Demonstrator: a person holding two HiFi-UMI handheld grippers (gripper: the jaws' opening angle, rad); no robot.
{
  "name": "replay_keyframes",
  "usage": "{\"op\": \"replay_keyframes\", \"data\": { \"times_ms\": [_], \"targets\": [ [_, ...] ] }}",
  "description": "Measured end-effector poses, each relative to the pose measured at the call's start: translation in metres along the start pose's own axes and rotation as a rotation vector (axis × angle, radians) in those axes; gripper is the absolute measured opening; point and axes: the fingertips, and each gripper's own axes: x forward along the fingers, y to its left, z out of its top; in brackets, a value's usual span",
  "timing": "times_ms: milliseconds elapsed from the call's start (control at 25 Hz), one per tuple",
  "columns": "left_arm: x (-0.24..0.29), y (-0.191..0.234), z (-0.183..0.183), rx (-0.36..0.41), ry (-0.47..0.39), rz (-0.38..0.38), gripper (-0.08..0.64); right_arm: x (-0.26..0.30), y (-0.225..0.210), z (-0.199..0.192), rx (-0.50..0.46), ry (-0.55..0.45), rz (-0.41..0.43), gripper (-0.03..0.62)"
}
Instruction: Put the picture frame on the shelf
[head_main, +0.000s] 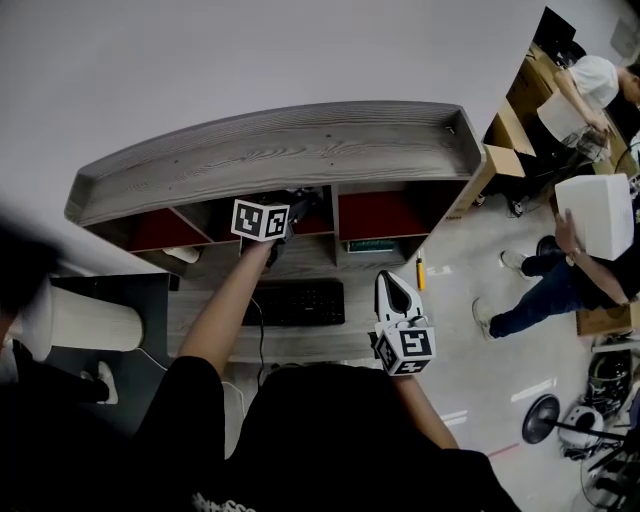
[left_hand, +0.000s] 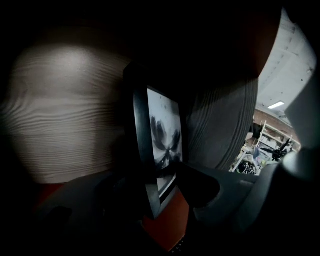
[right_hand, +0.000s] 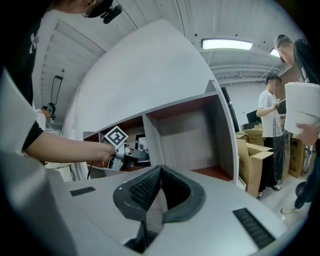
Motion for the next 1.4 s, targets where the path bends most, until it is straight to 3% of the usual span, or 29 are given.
{"op": "replay_keyframes", "data": {
  "times_ms": [320, 600, 920, 1200, 1400],
  "targets": [
    [0.001, 0.011, 0.013, 0.0, -0.059, 0.051, 0.312, -0.001, -0.002, -0.004, 0.007, 0.008, -0.009, 0.014],
    [0.006, 0.015, 0.019, 0.029, -0.038, 0.066, 0.334, 0.001, 0.005, -0.004, 0.009, 0.009, -0.006, 0.014],
    [-0.002, 0.019, 0.015, 0.005, -0.072, 0.073, 0.354, -0.007, 0.015, -0.006, 0.003, 0.014, -0.012, 0.014],
    [-0.041, 0.005, 0.006, -0.011, -0.149, 0.058, 0.357, -0.019, 0.033, -0.006, -0.017, 0.019, -0.008, 0.014],
    [-0.095, -0.005, -0.018, -0.033, -0.217, 0.098, 0.357, -0.027, 0.053, -0.003, -0.038, 0.02, -0.004, 0.014]
  ]
}}
